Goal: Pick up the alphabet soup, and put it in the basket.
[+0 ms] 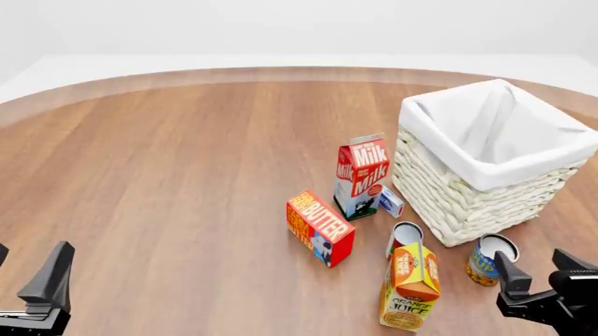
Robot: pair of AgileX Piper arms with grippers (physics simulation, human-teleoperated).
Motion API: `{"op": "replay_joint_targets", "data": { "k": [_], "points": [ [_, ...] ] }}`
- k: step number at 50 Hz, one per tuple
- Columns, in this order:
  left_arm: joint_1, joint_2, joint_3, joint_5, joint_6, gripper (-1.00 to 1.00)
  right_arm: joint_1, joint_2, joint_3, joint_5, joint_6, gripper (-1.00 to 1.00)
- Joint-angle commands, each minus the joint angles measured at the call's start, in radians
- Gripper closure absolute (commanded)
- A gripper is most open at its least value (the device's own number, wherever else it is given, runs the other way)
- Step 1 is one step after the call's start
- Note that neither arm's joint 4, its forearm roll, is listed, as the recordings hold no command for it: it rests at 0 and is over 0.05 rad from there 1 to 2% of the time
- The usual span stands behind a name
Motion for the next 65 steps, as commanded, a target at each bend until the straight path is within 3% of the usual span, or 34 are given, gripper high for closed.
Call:
{"op": "replay_joint_targets", "data": {
  "k": [1,65],
  "points": [
    [0.000,0.000,0.000,0.000,0.000,-1.00,-0.006,0.077,0.003,-0.072,-0.010,-1.00],
    [0.000,0.000,0.000,0.000,0.000,-1.00,-0.045,0.580,0.004,-0.494,-0.022,-1.00]
  ]
}}
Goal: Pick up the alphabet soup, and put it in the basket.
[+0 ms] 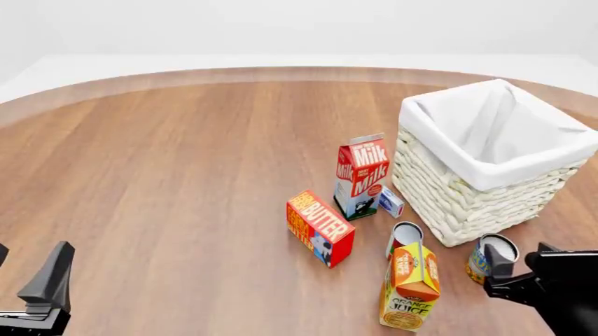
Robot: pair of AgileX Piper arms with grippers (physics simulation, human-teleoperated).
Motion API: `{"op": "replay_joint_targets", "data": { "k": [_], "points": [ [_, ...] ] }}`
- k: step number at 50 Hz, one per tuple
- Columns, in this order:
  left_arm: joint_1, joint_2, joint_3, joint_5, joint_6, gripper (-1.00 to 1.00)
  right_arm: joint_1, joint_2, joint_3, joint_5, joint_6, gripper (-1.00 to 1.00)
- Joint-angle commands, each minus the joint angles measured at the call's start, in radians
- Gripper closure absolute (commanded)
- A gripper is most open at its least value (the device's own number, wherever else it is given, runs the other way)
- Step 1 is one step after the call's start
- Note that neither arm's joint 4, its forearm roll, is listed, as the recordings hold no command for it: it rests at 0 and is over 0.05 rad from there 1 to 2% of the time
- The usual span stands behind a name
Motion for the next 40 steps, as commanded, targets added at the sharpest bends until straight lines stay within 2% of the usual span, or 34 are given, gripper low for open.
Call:
{"op": "replay_joint_targets", "data": {
  "k": [1,9,10,12,24,40],
  "points": [
    [0.000,0.000,0.000,0.000,0.000,-1.00,-0.005,0.102,0.000,-0.084,-0.003,-1.00],
    [0.000,0.000,0.000,0.000,0.000,-1.00,-0.010,0.197,0.000,-0.169,-0.006,-1.00],
    [0.000,0.000,0.000,0.000,0.000,-1.00,-0.012,0.326,0.000,-0.271,-0.005,-1.00],
    [0.000,0.000,0.000,0.000,0.000,-1.00,-0.013,0.366,0.000,-0.308,-0.005,-1.00],
    [0.000,0.000,0.000,0.000,0.000,-1.00,-0.013,0.426,0.000,-0.360,-0.004,-1.00],
    [0.000,0.000,0.000,0.000,0.000,-1.00,-0.015,0.600,0.000,-0.512,-0.005,-1.00]
  ]
}}
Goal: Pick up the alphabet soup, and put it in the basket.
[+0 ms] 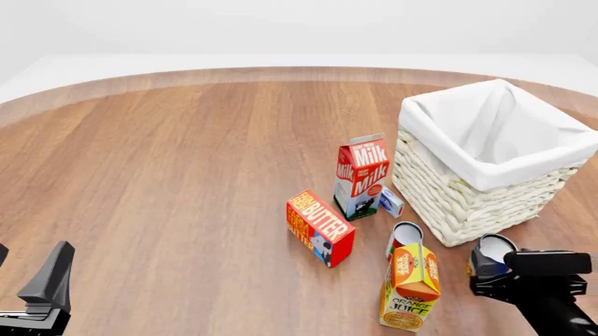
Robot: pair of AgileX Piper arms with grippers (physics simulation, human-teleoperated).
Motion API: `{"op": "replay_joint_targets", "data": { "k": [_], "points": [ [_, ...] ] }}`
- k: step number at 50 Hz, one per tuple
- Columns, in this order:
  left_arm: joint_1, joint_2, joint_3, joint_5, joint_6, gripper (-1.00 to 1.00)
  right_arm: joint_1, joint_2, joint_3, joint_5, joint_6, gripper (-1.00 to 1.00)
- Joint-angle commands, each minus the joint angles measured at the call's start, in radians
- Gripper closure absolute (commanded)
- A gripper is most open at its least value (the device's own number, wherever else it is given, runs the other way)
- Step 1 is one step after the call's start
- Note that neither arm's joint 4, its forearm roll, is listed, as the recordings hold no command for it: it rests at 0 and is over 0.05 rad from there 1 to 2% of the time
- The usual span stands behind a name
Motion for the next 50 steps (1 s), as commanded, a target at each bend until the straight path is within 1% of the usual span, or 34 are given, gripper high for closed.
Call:
{"op": "replay_joint_targets", "data": {
  "k": [1,19,28,29,36,41,43,46,47,50],
  "points": [
    [0.000,0.000,0.000,0.000,0.000,-1.00,-0.001,0.125,0.000,-0.108,0.000,-1.00],
    [0.000,0.000,0.000,0.000,0.000,-1.00,-0.004,0.264,0.000,-0.227,-0.001,-1.00],
    [0.000,0.000,0.000,0.000,0.000,-1.00,0.009,0.276,0.000,-0.235,0.004,-1.00],
    [0.000,0.000,0.000,0.000,0.000,-1.00,0.015,0.271,0.000,-0.232,0.006,1.00],
    [0.000,0.000,0.000,0.000,0.000,-1.00,0.018,0.232,0.000,-0.202,0.001,1.00],
    [0.000,0.000,0.000,0.000,0.000,-1.00,0.011,0.140,0.000,-0.125,-0.005,1.00],
    [0.000,0.000,0.000,0.000,0.000,-1.00,0.008,0.083,0.000,-0.075,-0.009,1.00],
    [0.000,0.000,0.000,0.000,0.000,-1.00,0.005,-0.060,0.000,0.052,-0.010,1.00],
    [0.000,0.000,0.000,0.000,0.000,-1.00,0.005,-0.071,0.000,0.062,-0.010,1.00],
    [0.000,0.000,0.000,0.000,0.000,-1.00,0.000,-0.203,0.000,0.180,-0.010,1.00]
  ]
}}
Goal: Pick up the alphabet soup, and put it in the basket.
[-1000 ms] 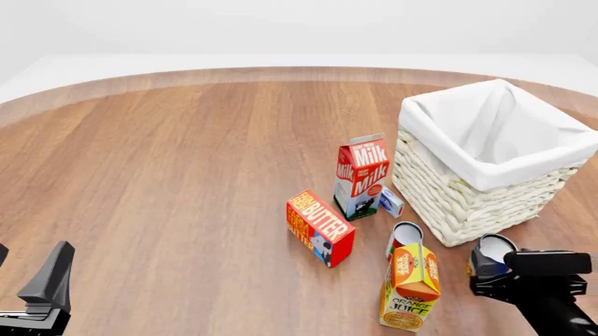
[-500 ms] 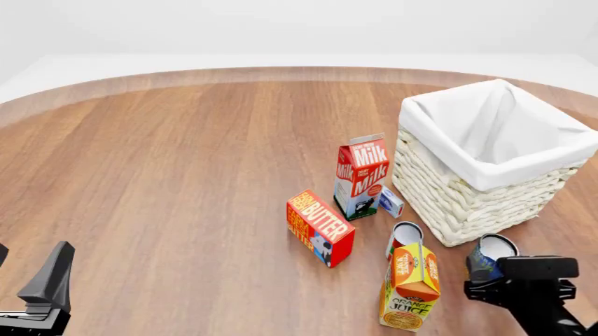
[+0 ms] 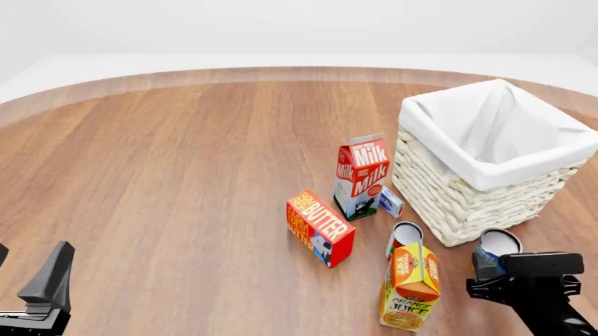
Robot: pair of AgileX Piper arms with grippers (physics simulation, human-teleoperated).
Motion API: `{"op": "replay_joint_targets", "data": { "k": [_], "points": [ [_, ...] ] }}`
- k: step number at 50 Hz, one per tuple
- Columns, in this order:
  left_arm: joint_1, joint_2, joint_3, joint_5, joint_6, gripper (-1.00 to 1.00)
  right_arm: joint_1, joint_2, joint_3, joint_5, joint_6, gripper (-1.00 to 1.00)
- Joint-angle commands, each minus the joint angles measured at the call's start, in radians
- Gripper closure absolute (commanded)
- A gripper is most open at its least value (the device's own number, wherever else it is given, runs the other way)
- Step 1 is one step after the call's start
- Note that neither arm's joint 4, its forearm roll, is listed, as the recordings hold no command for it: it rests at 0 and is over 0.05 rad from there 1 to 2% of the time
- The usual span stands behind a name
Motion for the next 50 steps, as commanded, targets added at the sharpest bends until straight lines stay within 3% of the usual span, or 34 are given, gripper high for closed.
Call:
{"op": "replay_joint_targets", "data": {
  "k": [1,12,18,40,50],
  "points": [
    [0.000,0.000,0.000,0.000,0.000,-1.00,-0.008,-0.306,0.000,0.267,0.013,1.00],
    [0.000,0.000,0.000,0.000,0.000,-1.00,-0.003,-0.595,0.000,0.524,0.019,1.00],
    [0.000,0.000,0.000,0.000,0.000,-1.00,0.002,-0.704,0.000,0.617,0.016,1.00],
    [0.000,0.000,0.000,0.000,0.000,-1.00,0.022,-0.992,0.000,0.855,-0.001,1.00],
    [0.000,0.000,0.000,0.000,0.000,-1.00,0.030,-1.065,0.000,0.908,-0.010,1.00]
  ]
}}
